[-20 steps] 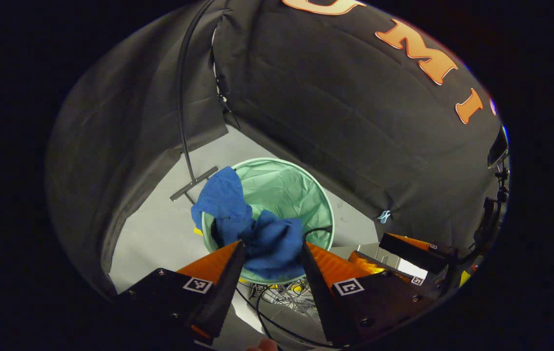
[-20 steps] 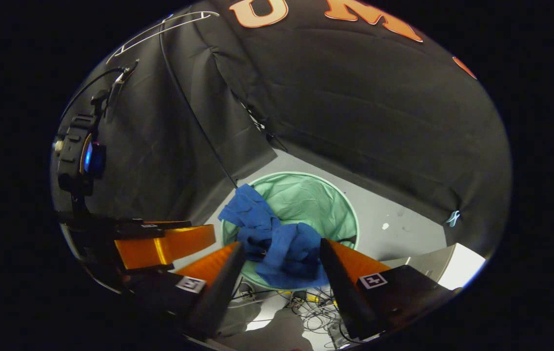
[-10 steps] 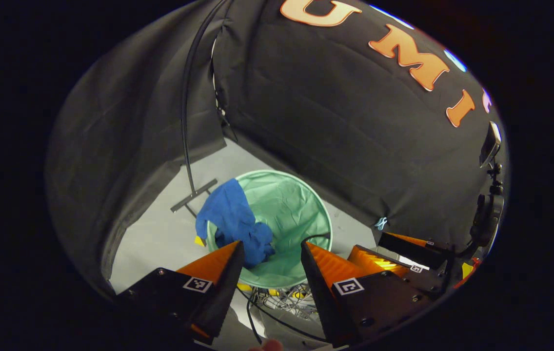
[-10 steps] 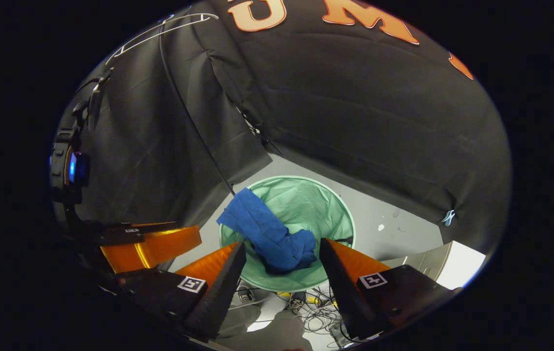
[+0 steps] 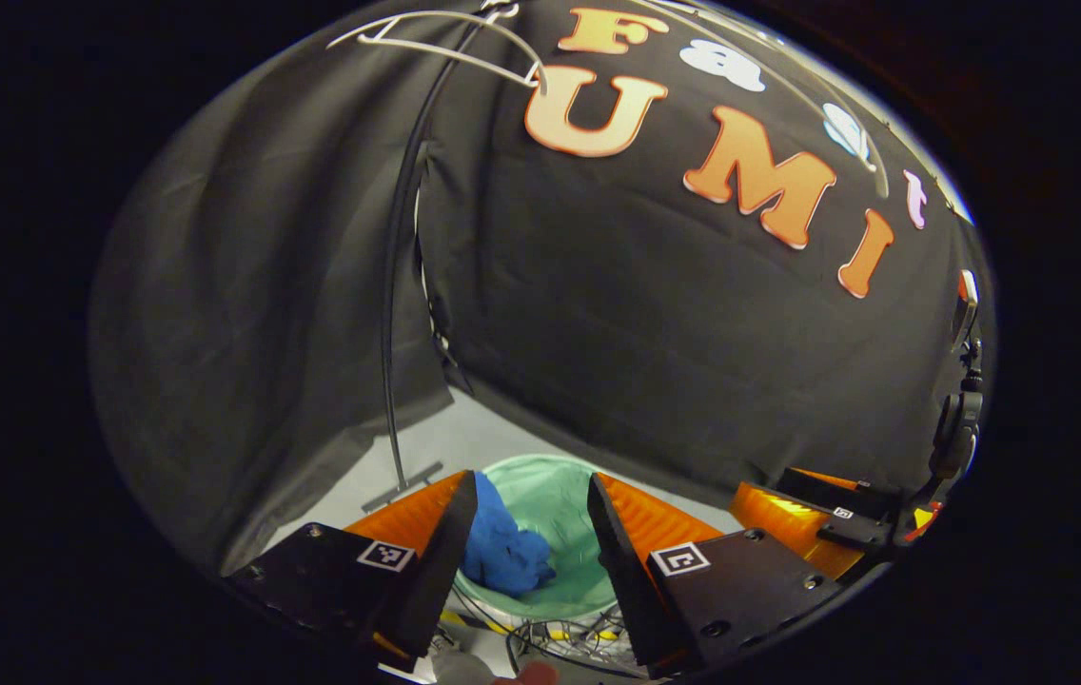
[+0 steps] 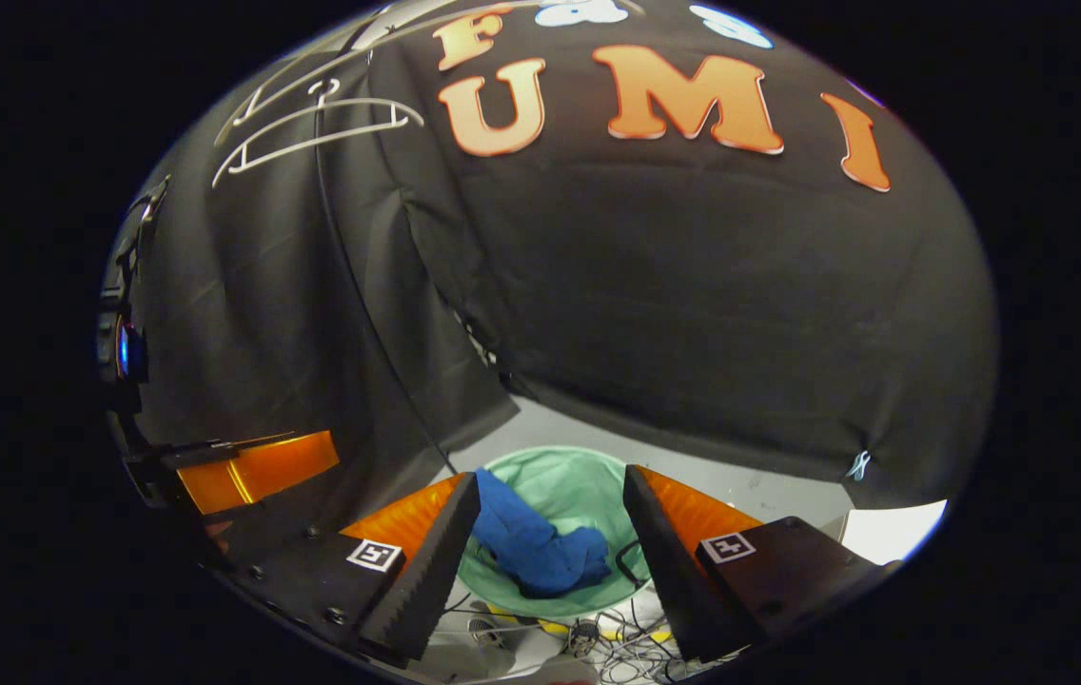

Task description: Grasp the clothes on the hanger with both hands and then place them into the laundry hamper below.

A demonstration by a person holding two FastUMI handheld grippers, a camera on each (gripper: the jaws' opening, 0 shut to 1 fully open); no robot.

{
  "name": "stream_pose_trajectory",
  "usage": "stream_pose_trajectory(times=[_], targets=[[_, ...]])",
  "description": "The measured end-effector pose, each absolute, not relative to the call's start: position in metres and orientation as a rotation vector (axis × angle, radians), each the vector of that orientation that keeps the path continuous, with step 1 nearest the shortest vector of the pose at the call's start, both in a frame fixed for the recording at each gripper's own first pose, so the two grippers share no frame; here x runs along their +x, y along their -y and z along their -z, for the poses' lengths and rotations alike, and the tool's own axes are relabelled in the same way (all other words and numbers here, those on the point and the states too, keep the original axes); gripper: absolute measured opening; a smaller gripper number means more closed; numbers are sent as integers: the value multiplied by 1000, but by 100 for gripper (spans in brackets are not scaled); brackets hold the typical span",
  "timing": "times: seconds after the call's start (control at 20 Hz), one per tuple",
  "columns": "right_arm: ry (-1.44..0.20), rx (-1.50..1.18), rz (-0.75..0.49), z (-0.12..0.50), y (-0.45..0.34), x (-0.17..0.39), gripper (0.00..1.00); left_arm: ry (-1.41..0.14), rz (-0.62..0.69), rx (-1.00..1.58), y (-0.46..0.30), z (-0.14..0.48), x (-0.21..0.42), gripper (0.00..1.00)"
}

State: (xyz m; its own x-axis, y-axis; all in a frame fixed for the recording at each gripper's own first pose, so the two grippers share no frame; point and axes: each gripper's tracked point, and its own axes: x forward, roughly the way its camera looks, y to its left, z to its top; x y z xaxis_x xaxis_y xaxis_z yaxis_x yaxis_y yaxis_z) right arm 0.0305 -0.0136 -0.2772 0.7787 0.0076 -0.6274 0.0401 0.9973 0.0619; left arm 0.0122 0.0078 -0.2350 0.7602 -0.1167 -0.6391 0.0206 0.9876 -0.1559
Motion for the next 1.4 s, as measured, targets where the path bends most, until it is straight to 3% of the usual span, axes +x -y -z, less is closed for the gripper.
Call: stream_pose_trajectory(times=[0.65,0.7,0.8,0.85,1.05,1.25,1.35,1.4], targets=[[-221,64,46,59,36,53,98,-222,98,-108,2,47,40,76],[-188,48,51,47,40,50,98,-184,98,-114,5,32,41,70],[-128,-1,65,22,52,44,95,-117,90,-119,3,6,40,70],[-101,-12,68,10,54,42,92,-89,84,-121,3,-7,39,80],[-30,7,64,-20,60,33,89,-14,57,-116,-9,-38,41,81],[5,-1,75,-32,67,27,89,35,30,-88,-17,-53,39,70],[9,6,76,-33,70,22,89,44,23,-81,-17,-56,37,71],[10,13,74,-33,70,21,98,46,22,-81,-17,-58,36,71]])
